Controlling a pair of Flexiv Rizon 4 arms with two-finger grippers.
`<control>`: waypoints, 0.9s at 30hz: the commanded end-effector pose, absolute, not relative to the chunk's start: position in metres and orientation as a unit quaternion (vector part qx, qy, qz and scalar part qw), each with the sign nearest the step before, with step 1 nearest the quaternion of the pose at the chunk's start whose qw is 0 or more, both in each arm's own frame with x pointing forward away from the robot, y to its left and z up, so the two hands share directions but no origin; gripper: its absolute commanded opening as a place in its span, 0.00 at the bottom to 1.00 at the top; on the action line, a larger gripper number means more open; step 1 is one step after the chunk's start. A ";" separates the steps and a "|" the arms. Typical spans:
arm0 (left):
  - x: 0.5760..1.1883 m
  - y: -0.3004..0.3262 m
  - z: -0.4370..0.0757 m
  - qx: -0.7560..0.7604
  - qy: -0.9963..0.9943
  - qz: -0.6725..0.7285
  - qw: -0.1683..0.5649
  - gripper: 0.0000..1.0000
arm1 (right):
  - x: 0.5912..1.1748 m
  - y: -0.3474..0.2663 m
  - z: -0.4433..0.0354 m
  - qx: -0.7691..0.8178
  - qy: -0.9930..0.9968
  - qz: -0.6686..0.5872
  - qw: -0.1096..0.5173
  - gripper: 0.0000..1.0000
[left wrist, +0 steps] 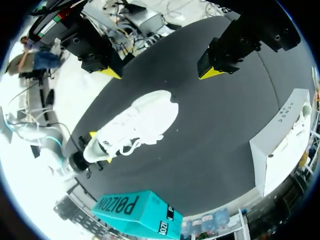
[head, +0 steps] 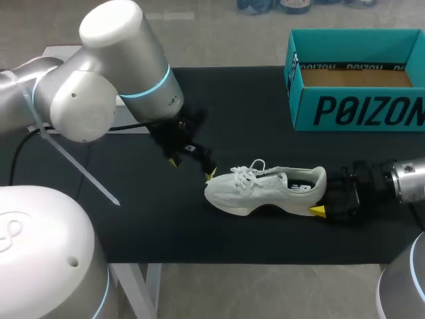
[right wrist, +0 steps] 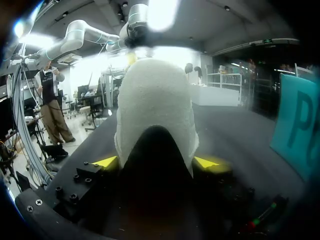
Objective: Take the shoe out of the shoebox, open the shoe tongue, remove and reinsert the insole, then place the shoe into the shoebox
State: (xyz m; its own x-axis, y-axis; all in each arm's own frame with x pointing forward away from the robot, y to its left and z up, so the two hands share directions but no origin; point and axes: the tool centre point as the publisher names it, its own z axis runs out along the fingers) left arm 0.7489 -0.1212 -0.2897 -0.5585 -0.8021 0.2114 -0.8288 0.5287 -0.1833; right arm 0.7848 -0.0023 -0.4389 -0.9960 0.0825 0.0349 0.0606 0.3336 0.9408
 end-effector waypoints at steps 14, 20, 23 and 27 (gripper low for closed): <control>0.768 -0.174 -0.299 0.527 -0.840 0.030 0.124 1.00 | 0.785 0.000 -0.444 0.045 0.817 0.575 0.010 0.00; 0.768 -0.174 -0.299 0.527 -0.840 0.030 0.124 1.00 | 0.785 0.000 -0.444 0.045 0.817 0.575 0.010 0.00; 0.768 -0.174 -0.299 0.527 -0.840 0.030 0.124 1.00 | 0.785 0.000 -0.444 0.045 0.817 0.575 0.010 0.00; 0.768 -0.177 -0.299 0.530 -0.840 0.017 0.114 1.00 | 0.785 0.000 -0.444 0.045 0.817 0.575 0.010 0.00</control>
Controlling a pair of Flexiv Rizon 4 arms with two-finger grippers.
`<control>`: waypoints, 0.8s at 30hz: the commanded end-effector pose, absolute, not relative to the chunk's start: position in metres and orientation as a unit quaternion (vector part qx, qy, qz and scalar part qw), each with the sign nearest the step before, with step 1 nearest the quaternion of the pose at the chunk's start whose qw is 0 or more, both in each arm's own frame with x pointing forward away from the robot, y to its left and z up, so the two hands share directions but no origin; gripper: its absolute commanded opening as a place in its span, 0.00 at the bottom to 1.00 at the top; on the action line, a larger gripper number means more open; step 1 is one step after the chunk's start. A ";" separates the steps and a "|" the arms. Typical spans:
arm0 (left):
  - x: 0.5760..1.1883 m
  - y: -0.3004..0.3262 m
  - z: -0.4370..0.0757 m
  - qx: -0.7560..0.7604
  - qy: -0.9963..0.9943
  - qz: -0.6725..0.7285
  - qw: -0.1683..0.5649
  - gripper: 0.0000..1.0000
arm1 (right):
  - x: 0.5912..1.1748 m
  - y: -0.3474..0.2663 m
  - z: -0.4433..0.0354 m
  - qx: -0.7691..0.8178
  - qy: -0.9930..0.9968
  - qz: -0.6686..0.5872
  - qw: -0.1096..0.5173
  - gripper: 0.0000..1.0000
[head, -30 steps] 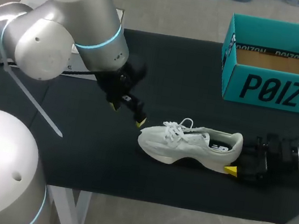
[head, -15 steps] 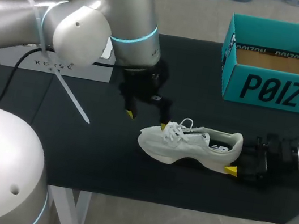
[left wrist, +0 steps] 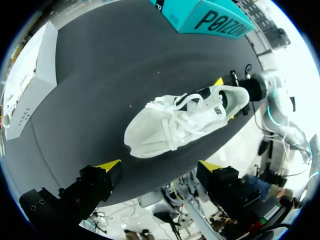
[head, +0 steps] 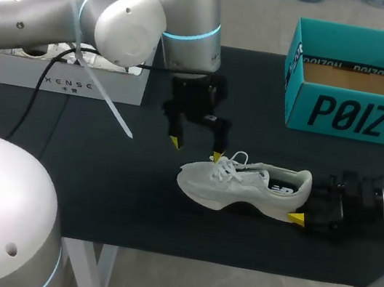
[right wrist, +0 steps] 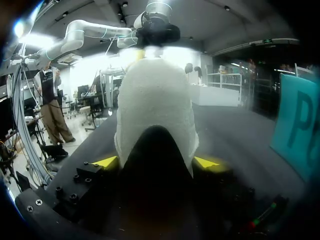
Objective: Take the shoe out of the shoebox, open the shoe tongue, remove and reinsert the insole, then place the shoe into the shoebox
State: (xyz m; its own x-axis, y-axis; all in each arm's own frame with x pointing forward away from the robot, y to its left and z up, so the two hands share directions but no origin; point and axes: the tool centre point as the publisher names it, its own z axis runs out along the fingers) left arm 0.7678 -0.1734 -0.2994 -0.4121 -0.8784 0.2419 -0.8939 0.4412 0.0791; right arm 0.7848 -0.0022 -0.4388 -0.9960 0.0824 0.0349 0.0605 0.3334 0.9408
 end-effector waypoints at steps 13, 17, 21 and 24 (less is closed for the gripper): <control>0.766 -0.211 -0.302 0.603 -0.796 -0.055 0.007 1.00 | 0.785 0.000 -0.444 0.045 0.817 0.575 0.010 0.00; 0.764 -0.224 -0.307 0.595 -0.802 -0.049 0.006 1.00 | 0.785 0.000 -0.444 0.045 0.817 0.575 0.010 0.00; 0.763 -0.235 -0.314 0.594 -0.803 -0.049 0.006 1.00 | 0.785 0.000 -0.444 0.045 0.817 0.575 0.010 0.00; 0.762 -0.246 -0.317 0.595 -0.803 -0.045 -0.001 1.00 | 0.785 0.000 -0.444 0.045 0.817 0.575 0.010 0.00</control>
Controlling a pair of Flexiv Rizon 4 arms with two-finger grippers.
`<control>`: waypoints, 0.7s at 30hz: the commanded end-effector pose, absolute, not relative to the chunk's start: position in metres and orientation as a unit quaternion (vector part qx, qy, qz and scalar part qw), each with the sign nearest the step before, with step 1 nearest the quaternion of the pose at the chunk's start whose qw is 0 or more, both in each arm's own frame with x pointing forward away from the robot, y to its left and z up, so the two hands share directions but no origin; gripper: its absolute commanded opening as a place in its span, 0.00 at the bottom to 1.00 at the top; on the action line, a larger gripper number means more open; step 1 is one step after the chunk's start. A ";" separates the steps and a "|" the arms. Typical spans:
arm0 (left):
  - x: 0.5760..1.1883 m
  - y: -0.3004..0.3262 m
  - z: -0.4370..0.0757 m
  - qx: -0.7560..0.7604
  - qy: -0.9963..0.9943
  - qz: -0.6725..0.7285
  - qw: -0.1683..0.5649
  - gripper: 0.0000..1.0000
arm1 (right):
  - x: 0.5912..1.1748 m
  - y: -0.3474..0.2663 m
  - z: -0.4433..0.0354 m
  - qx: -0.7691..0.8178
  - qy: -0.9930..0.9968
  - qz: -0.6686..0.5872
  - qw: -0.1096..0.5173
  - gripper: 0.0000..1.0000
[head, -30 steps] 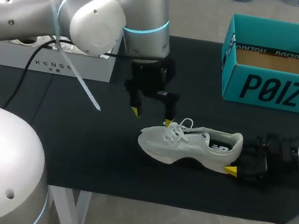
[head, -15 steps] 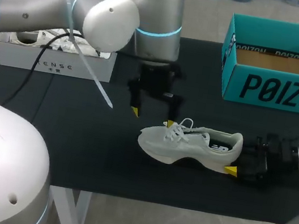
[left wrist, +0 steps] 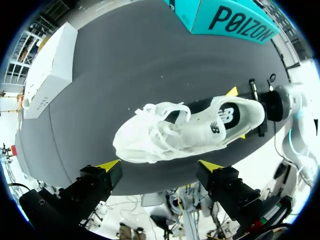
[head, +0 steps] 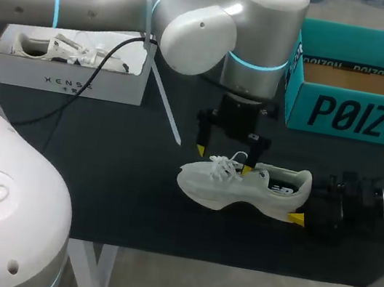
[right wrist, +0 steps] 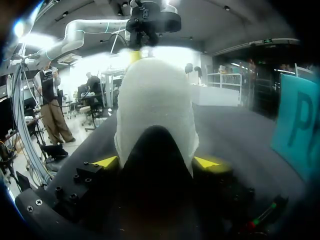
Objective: Take the shoe out of the shoebox, open the shoe tongue, remove and reinsert the insole, then place the shoe into the shoebox
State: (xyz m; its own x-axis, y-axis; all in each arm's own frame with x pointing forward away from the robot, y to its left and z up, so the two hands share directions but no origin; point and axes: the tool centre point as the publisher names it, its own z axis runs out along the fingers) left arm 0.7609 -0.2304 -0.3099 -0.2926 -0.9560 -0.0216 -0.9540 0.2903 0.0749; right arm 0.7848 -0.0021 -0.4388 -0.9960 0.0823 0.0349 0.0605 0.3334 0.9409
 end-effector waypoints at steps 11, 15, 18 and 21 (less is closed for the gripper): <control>0.762 -0.276 -0.323 0.604 -0.796 -0.030 -0.029 1.00 | 0.785 0.000 -0.444 0.045 0.817 0.575 0.010 0.00; 0.760 -0.285 -0.326 0.613 -0.789 -0.025 -0.045 1.00 | 0.785 0.000 -0.444 0.045 0.817 0.575 0.010 0.00; 0.759 -0.288 -0.326 0.626 -0.777 -0.019 -0.065 1.00 | 0.785 0.000 -0.444 0.045 0.817 0.575 0.010 0.00; 0.758 -0.291 -0.327 0.637 -0.766 -0.010 -0.083 1.00 | 0.785 0.000 -0.444 0.045 0.817 0.575 0.010 0.00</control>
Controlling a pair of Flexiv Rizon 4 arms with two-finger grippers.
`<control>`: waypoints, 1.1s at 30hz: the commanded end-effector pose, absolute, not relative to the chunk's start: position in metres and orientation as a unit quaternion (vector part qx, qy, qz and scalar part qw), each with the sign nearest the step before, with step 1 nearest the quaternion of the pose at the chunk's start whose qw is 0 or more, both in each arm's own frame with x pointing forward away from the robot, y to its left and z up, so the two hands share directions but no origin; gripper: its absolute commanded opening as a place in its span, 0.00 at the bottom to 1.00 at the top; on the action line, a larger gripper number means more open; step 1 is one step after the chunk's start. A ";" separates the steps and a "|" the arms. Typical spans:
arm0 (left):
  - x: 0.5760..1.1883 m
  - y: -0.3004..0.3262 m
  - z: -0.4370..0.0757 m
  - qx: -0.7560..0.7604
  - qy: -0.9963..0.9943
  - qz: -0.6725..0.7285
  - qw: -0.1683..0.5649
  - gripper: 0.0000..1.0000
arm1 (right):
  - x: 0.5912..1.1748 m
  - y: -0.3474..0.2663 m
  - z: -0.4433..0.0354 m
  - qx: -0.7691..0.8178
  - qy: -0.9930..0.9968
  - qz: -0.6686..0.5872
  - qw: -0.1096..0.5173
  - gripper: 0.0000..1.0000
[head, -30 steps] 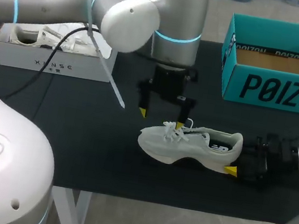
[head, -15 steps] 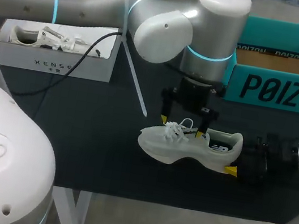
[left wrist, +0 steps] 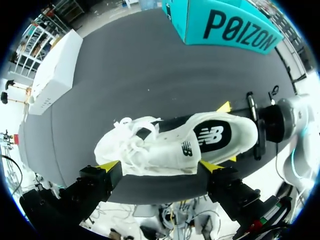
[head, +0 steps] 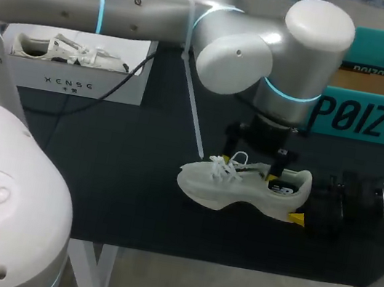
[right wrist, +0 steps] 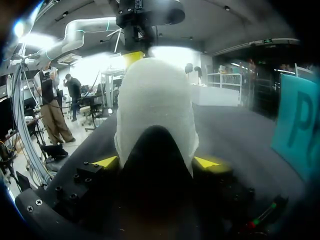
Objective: Take the shoe out of the shoebox, open the shoe tongue, remove and reinsert the insole, then place the shoe into the shoebox
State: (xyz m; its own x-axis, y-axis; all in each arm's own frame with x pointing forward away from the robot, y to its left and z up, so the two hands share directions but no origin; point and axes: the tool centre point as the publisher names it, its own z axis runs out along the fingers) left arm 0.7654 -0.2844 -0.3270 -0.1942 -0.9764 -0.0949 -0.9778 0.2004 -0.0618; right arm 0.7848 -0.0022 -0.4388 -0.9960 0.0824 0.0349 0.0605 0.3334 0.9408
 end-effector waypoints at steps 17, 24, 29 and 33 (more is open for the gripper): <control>0.765 -0.303 -0.349 -0.652 0.751 0.020 0.103 1.00 | 0.785 0.000 -0.444 0.045 0.817 0.575 0.010 0.00; 0.767 -0.311 -0.356 -0.651 0.750 0.031 0.113 1.00 | 0.785 0.000 -0.444 0.045 0.817 0.575 0.010 0.00; 0.767 -0.311 -0.358 -0.653 0.747 0.042 0.117 1.00 | 0.785 0.000 -0.444 0.045 0.817 0.575 0.010 0.00; 0.766 -0.308 -0.356 -0.654 0.746 0.042 0.118 0.28 | 0.785 0.000 -0.444 0.045 0.817 0.575 0.010 0.00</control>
